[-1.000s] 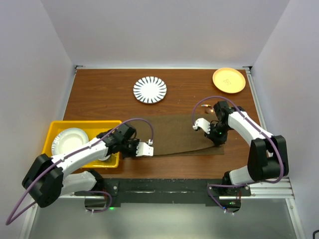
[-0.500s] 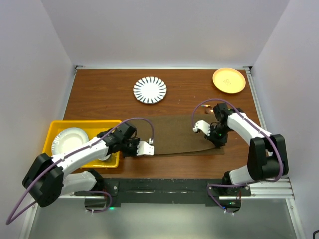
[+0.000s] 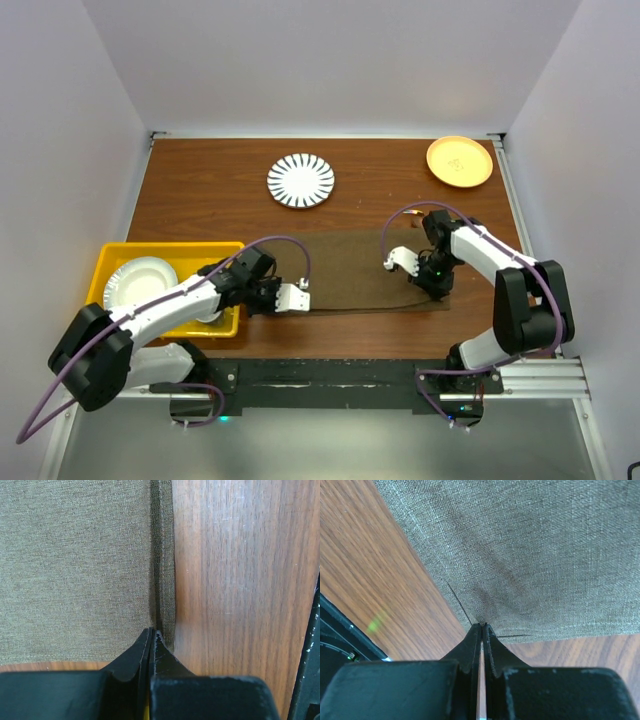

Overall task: Fold the napkin into a case and place the utensils inside
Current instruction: Fold and flatten the napkin at the center of the board, then smooth out the rectangle-folded napkin at the center of the board.

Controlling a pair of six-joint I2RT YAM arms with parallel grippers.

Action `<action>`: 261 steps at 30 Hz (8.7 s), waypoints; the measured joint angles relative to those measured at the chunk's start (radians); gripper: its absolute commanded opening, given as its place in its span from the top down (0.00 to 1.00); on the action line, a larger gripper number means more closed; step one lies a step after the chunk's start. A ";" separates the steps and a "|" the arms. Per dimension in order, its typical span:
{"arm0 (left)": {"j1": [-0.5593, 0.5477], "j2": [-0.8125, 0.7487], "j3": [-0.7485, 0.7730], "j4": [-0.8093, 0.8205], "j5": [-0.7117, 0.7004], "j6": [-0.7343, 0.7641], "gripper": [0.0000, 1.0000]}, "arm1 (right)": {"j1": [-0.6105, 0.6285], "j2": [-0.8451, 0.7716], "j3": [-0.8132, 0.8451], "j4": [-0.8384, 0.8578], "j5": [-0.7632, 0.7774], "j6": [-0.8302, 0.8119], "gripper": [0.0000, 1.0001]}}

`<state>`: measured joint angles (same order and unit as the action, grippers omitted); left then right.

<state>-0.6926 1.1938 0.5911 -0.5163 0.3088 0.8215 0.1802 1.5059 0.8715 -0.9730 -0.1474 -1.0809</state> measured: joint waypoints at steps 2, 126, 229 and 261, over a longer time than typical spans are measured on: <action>0.000 0.003 0.000 0.002 -0.003 -0.001 1.00 | 0.005 0.004 -0.004 0.003 0.001 0.003 1.00; 0.308 0.709 0.498 0.699 0.665 -1.323 0.00 | 0.045 0.259 0.239 0.868 -0.717 1.588 0.02; 0.504 0.935 0.581 0.688 0.826 -1.299 0.00 | -0.150 0.515 0.187 0.965 -0.972 1.569 0.02; 0.505 0.933 0.596 0.628 0.840 -1.217 0.00 | -0.357 0.734 0.541 -0.107 -1.048 0.637 0.02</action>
<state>-0.1875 2.1265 1.1873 0.1112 1.1488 -0.3958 -0.1772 2.2398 1.4124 -1.0801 -1.1957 -0.4442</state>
